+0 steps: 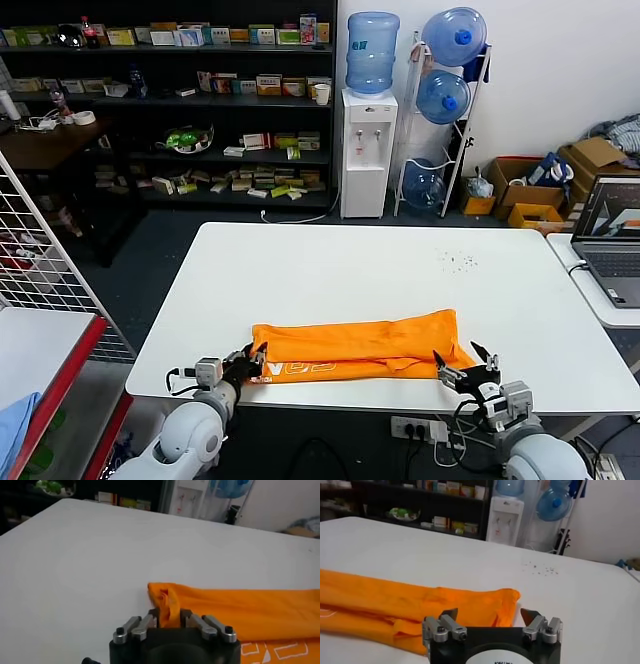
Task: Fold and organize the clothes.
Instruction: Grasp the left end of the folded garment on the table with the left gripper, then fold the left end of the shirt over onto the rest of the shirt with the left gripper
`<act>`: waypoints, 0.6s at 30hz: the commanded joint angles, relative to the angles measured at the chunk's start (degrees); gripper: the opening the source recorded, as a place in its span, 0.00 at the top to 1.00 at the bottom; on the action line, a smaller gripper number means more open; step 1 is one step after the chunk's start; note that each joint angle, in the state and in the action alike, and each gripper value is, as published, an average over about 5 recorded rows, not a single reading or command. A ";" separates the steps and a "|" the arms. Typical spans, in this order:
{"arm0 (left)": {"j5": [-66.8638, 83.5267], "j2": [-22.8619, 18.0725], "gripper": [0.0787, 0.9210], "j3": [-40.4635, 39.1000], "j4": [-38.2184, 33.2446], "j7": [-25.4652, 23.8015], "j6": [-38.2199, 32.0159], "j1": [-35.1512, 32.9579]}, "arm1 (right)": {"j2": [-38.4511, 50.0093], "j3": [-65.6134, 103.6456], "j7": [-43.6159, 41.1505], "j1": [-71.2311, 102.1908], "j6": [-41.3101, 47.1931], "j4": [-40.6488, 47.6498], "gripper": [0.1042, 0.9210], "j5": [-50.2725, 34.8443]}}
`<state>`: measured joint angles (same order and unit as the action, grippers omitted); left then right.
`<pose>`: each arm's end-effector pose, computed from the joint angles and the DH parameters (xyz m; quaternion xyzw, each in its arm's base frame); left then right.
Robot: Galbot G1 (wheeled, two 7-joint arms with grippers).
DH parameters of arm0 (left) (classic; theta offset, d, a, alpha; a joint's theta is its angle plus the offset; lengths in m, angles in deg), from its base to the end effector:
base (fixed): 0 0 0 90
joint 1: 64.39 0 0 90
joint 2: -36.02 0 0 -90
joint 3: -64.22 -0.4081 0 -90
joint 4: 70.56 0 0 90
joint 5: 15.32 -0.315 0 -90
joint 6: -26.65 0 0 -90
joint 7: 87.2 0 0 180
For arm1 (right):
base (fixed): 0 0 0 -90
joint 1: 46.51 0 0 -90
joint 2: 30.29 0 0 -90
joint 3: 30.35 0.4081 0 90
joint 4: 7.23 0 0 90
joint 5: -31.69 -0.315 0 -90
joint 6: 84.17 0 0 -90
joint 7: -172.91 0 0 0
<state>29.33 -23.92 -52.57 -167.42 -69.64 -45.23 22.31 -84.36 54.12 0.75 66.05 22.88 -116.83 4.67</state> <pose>0.2562 0.0636 -0.4067 -0.0907 -0.9522 0.0650 0.2843 0.1724 -0.1543 -0.3550 0.0662 -0.9714 0.0768 0.2149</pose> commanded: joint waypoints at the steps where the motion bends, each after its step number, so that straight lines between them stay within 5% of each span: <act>1: 0.74 -0.43 0.76 0.32 -0.10 -0.10 0.41 0.27 | -1.56 -0.07 0.18 -0.81 -0.39 0.08 0.12 1.79; 8: 0.33 2.44 0.94 1.90 -0.44 -0.25 0.52 1.08 | -4.01 0.12 0.53 -1.83 -1.56 0.64 0.12 5.10; 18: 0.41 20.09 0.95 7.36 6.52 -0.93 1.57 5.80 | -5.84 0.79 0.29 -2.40 -3.53 1.18 0.12 7.05</act>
<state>29.78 -17.06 -48.82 -165.84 -70.11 -43.91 25.33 -89.05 54.88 1.25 63.98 20.10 -115.80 10.08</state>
